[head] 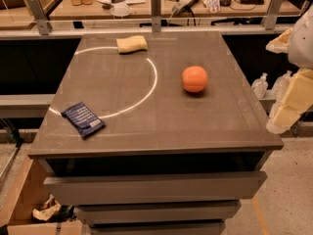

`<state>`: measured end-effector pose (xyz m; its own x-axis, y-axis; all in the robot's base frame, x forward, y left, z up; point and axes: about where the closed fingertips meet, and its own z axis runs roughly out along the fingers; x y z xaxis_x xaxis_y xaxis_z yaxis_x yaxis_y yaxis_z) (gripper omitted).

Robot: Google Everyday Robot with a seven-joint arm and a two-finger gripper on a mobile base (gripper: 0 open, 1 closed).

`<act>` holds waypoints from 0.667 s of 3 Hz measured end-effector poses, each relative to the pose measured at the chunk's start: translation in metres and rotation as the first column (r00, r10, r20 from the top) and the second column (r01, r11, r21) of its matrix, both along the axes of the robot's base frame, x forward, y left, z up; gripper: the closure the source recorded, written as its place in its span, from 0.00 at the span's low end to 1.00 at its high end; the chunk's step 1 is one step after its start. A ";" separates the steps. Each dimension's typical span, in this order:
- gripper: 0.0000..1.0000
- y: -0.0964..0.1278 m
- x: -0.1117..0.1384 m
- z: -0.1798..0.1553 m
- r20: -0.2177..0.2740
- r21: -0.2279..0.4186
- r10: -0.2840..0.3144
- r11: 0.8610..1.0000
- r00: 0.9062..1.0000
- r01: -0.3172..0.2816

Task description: Move sponge near rxbar blueberry

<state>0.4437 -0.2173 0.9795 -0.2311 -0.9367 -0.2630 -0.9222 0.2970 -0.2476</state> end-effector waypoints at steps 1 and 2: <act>0.00 -0.007 0.028 0.008 0.066 0.153 -0.025 0.988 0.998 0.014; 0.00 -0.006 0.078 0.020 0.164 0.368 -0.056 0.930 0.985 -0.009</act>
Offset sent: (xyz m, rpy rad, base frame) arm 0.1386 -0.0087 0.0478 0.6928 -0.3131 -0.0298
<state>0.5213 -0.2235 0.9992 -0.1741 -0.7622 -0.6235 -0.8679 0.4179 -0.2685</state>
